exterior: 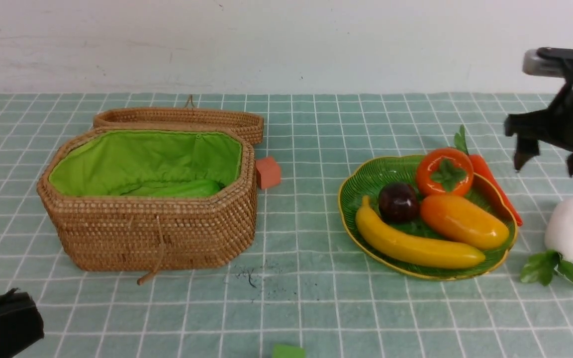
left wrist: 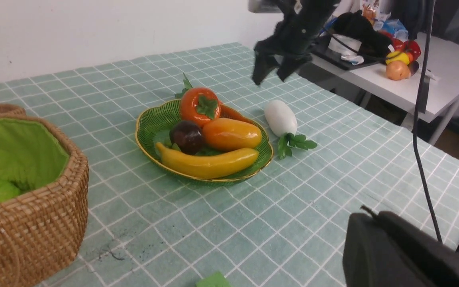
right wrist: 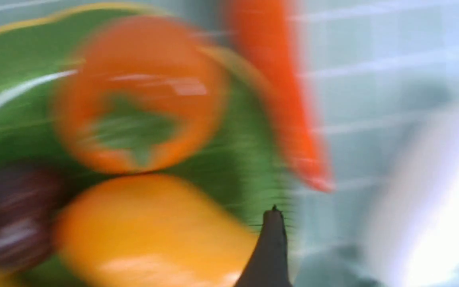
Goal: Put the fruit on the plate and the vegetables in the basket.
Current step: Take a daikon with your right arm and place it on the basket on the left.
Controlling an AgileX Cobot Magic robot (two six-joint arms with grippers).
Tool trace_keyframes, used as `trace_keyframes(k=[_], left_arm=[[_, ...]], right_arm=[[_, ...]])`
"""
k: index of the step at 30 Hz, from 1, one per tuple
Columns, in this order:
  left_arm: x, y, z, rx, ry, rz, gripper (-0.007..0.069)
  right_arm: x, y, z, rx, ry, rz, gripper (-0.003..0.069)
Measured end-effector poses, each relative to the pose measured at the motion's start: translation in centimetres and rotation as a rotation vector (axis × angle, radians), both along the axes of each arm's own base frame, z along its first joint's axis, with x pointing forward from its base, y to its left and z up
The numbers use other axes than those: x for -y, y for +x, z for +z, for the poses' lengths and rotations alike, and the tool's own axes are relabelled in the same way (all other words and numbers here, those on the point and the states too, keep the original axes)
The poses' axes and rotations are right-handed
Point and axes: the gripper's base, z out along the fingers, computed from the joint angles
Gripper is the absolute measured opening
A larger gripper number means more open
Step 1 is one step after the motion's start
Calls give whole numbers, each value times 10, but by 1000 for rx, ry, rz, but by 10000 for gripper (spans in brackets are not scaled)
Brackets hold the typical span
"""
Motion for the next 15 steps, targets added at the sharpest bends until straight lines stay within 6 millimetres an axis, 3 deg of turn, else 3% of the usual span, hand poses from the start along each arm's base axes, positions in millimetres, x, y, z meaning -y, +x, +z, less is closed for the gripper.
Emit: trace_keyframes(k=[3, 4, 8, 15], left_arm=[[0, 0, 0, 0, -1, 0, -13], [0, 0, 0, 0, 0, 0, -13], [0, 0, 0, 2, 2, 1, -13], [0, 0, 0, 0, 5, 1, -13]], right_arm=[[20, 0, -17, -42, 13, -79, 594], [36, 3, -38, -78, 36, -132, 594], [59, 8, -70, -121, 95, -211, 594], [72, 12, -107, -182, 186, -195, 584]])
